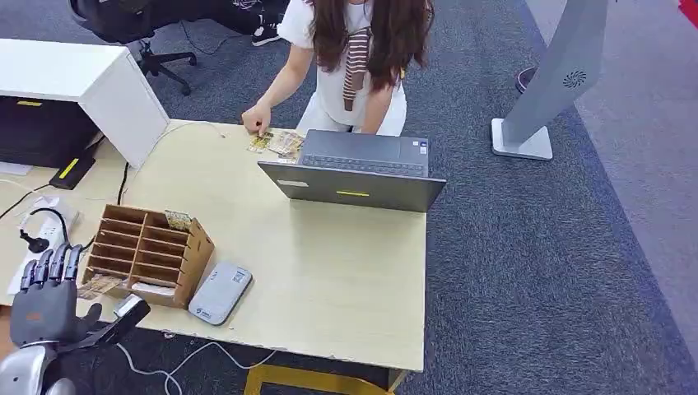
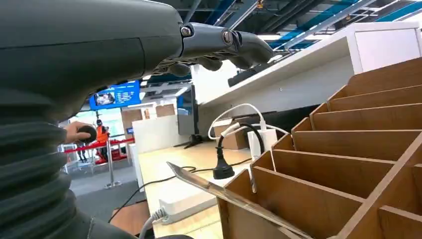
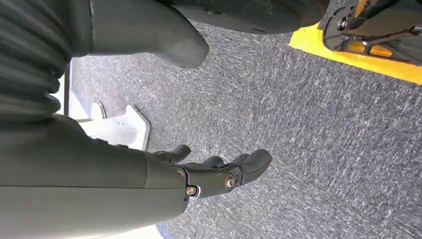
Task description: Pass the card to the sensor for recognition and then transmit it.
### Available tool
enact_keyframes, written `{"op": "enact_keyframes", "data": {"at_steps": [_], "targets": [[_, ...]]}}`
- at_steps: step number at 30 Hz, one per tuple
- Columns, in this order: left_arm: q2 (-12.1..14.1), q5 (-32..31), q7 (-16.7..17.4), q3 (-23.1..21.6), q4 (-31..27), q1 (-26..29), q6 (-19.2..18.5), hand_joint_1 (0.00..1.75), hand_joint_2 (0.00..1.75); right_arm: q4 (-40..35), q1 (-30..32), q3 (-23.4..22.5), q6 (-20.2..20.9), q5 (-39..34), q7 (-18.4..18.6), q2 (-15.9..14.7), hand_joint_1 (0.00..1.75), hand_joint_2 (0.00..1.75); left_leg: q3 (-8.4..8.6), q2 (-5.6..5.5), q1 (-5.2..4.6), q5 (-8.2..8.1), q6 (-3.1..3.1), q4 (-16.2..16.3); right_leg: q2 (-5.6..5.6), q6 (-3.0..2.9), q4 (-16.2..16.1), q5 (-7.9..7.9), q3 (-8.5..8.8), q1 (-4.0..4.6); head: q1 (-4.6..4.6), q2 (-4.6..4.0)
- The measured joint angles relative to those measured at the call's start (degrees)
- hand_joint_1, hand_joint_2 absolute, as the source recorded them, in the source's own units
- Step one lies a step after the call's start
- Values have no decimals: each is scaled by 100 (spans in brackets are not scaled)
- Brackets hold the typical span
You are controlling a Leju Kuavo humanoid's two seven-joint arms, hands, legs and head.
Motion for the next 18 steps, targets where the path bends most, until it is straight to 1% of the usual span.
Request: {"op": "enact_keyframes", "data": {"at_steps": [9,10,18], "targets": [[0,-2,17,0,11,0,-2,0,175,0,0,0,-2,0,2,0,0,175,0,0,0,0,0,0,0,0,0,0,0,0,0,0],[0,-18,33,0,11,0,-11,175,175,0,0,-2,-2,0,2,0,0,175,0,0,0,0,0,0,0,0,0,0,0,0,0,0],[-7,-50,90,0,11,9,-122,175,175,0,0,-13,-11,0,13,0,0,175,0,0,0,0,0,0,0,0,0,0,0,0,2,0]]}}
